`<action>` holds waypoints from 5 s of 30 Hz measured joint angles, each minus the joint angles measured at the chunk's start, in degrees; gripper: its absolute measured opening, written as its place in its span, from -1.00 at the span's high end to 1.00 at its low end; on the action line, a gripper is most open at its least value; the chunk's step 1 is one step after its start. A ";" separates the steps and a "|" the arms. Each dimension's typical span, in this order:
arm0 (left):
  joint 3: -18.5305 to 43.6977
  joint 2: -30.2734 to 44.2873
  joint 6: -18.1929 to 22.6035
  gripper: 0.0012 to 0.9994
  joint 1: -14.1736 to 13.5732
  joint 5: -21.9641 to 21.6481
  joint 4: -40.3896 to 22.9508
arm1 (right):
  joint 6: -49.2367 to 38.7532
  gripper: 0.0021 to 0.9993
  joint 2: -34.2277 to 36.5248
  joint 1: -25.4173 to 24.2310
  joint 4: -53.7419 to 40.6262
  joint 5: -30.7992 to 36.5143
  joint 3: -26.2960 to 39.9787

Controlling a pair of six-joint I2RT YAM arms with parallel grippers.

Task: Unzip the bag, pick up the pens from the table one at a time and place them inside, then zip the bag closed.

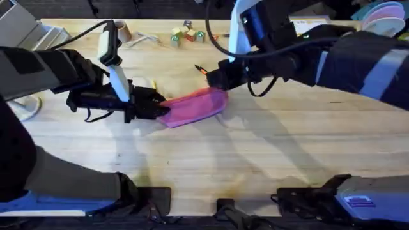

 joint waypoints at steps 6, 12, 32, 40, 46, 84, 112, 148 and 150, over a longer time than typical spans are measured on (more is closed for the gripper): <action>0.00 0.00 0.00 0.92 -0.01 -0.02 -0.04 | 0.00 0.94 0.00 2.96 0.92 0.01 0.00; 0.00 0.00 0.00 0.92 -0.01 -0.13 -0.10 | 0.00 0.94 0.00 5.69 2.76 0.09 0.00; 0.00 0.00 0.00 0.92 -0.01 -0.11 -0.23 | 4.80 0.94 7.51 16.93 21.21 0.53 -0.02; 0.00 0.00 0.00 0.92 -0.01 -0.13 -0.27 | 5.82 0.94 8.55 18.30 22.94 0.90 -0.02; 0.00 0.00 0.00 0.92 -0.01 -0.09 -0.23 | 6.18 0.70 8.50 17.89 22.75 0.36 -0.02; 0.02 -0.15 0.00 -0.99 -0.06 -0.87 -1.56 | -8.44 -0.99 -6.21 6.82 -10.22 -1.70 5.17; 4.04 -20.92 0.20 -0.99 7.99 -5.99 -13.30 | -66.51 -1.00 -6.22 6.82 -22.99 -1.64 14.99; 4.04 -20.92 0.21 -0.99 7.99 -5.99 -13.30 | -67.08 0.94 3.59 6.82 -22.96 -2.43 14.99; 4.04 -20.92 0.21 -0.99 7.99 -5.99 -13.30 | -66.70 0.94 4.54 6.82 -22.85 -2.58 14.99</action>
